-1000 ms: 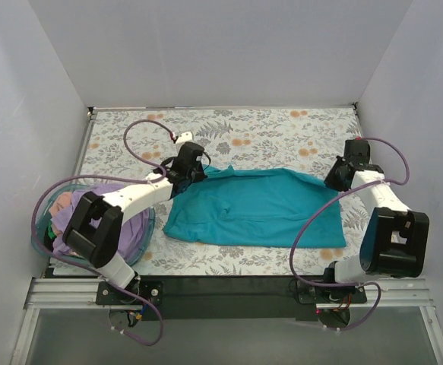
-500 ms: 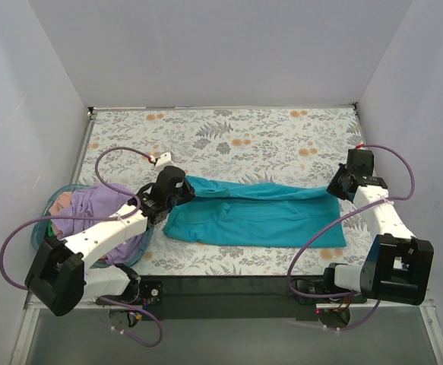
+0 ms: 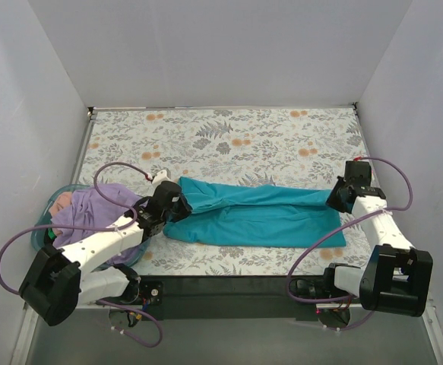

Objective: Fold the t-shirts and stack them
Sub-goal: Fold the tshirt

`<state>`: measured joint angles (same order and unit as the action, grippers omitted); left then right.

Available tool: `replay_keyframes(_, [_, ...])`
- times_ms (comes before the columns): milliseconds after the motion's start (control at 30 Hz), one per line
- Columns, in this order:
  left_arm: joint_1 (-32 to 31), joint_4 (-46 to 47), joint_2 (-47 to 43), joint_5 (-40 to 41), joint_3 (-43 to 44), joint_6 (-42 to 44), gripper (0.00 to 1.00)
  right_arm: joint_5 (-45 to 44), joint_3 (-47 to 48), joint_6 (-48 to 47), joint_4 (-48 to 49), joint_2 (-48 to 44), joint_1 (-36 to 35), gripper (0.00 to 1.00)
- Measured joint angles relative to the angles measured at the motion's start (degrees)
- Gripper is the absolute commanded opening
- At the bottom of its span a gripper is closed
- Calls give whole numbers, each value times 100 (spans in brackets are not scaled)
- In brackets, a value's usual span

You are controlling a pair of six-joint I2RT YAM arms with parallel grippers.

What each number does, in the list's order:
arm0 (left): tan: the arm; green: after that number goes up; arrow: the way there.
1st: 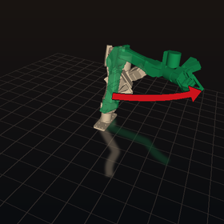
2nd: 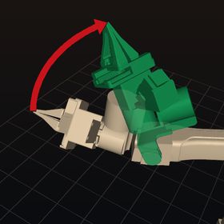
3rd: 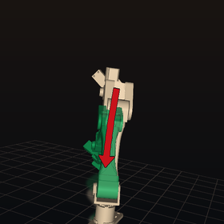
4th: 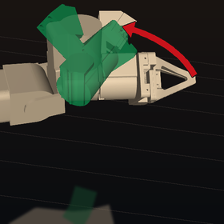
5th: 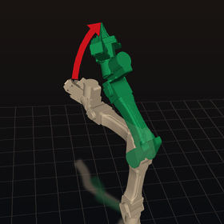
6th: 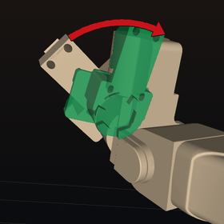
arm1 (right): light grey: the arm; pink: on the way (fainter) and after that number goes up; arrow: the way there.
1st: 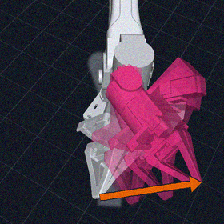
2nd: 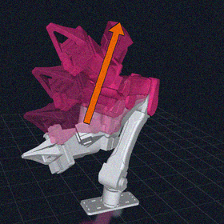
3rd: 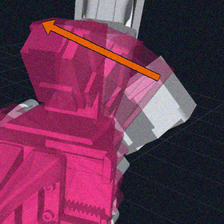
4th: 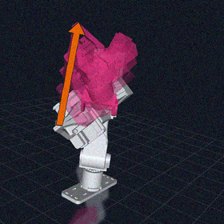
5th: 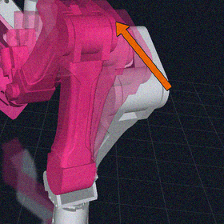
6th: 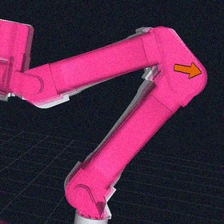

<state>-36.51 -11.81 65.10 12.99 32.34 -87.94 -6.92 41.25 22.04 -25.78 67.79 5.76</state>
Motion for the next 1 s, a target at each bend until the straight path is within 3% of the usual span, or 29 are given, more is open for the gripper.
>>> replay_keyframes(33, [0, -20, -9, -39, -37, -33, 0, -20, -61, -4, -22, 0, 0, 1])
replay_keyframes(100, [0, -76, -24, -142, -111, -98, 17, -50, -184, -7, -66, 0, 0, 4])
replay_keyframes(133, [0, -160, -33, -201, -133, -122, 32, -63, -229, -7, -114, 2, 0, 16])
replay_keyframes(233, [0, -494, -118, -299, -164, -262, 69, -111, -282, 4, -249, 0, 0, 38])
replay_keyframes(267, [0, -592, -160, -313, -164, -326, 87, -133, -282, 15, -289, -11, 0, 49])
replay_keyframes(300, [0, -745, -251, -323, -160, -352, 90, -149, -280, 28, -334, -31, 0, 70])
replay_keyframes(400, [0, -1082, -597, -330, -127, -450, 91, -122, -247, 0, -535, -219, 0, 99])
replay_keyframes(633, [-4, -1231, -717, -376, 452, -463, 94, 713, 131, -317, -529, -776, 0, 98])
replay_keyframes(767, [-4, -955, 195, -544, 953, -382, 95, 1486, 216, -492, -240, -531, -37, 98])
replay_keyframes(1000, [-4, -605, 1744, -662, 1161, -369, 98, 2063, 229, -649, 310, 774, -278, 99])
